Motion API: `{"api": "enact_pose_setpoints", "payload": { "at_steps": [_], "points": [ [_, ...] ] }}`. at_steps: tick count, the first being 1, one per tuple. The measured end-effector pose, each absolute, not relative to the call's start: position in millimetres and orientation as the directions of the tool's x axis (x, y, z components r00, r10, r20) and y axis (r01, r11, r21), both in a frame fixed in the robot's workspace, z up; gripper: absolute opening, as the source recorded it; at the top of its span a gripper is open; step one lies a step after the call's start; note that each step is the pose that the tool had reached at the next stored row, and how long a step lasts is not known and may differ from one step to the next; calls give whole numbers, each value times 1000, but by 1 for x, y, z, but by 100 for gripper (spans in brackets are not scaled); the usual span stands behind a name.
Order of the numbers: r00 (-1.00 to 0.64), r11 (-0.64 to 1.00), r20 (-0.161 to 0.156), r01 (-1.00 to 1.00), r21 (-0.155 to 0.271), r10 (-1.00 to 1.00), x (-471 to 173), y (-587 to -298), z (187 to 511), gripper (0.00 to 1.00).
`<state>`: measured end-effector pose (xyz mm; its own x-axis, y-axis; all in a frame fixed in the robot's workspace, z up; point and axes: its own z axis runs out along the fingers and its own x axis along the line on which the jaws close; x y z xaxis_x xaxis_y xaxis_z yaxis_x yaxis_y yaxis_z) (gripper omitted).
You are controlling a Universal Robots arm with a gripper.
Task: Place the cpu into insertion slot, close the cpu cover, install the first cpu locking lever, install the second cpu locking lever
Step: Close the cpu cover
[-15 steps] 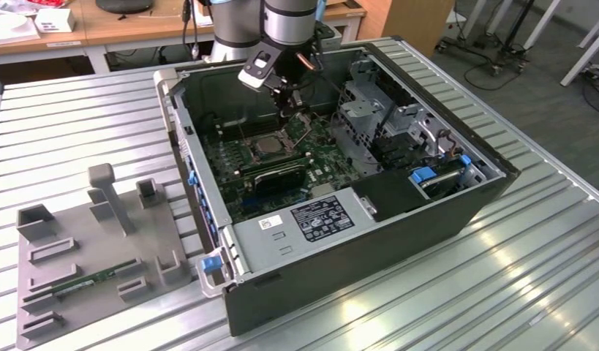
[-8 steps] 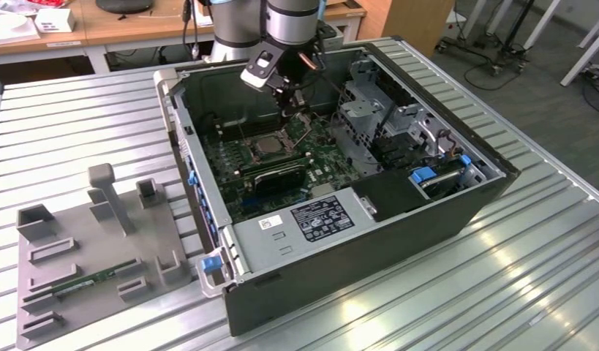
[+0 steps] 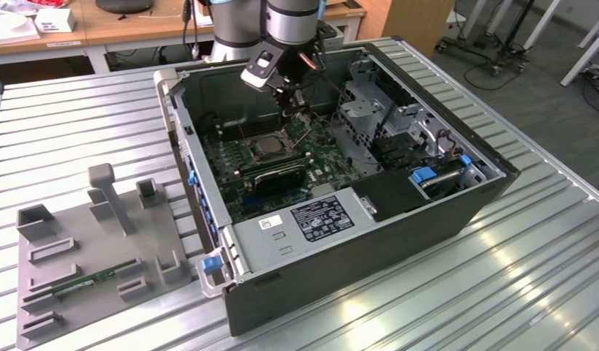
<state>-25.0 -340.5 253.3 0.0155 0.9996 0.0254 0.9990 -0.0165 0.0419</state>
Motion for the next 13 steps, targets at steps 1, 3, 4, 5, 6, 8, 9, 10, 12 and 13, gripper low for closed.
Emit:
{"api": "enact_pose_setpoints", "payload": {
  "at_steps": [1,3,4,5,6,8,9,10,12,13],
  "points": [
    [15,-16,25,999,42,1000,-25,-340,253,11],
    [15,-16,25,999,42,1000,-24,-340,253,11],
    [15,-17,25,999,42,1000,-23,-340,253,11],
    [15,-17,25,999,42,1000,-22,-340,253,11],
    [15,-17,25,999,42,1000,-21,-340,253,11],
    [15,-16,25,999,42,1000,-19,-340,253,11],
    [15,-16,25,999,42,1000,-18,-340,253,11],
    [15,-16,25,999,42,1000,-17,-340,253,11],
    [15,-17,25,999,42,1000,-15,-340,253,11],
    [15,-17,25,999,42,1000,-13,-340,253,11]
  ]
}}
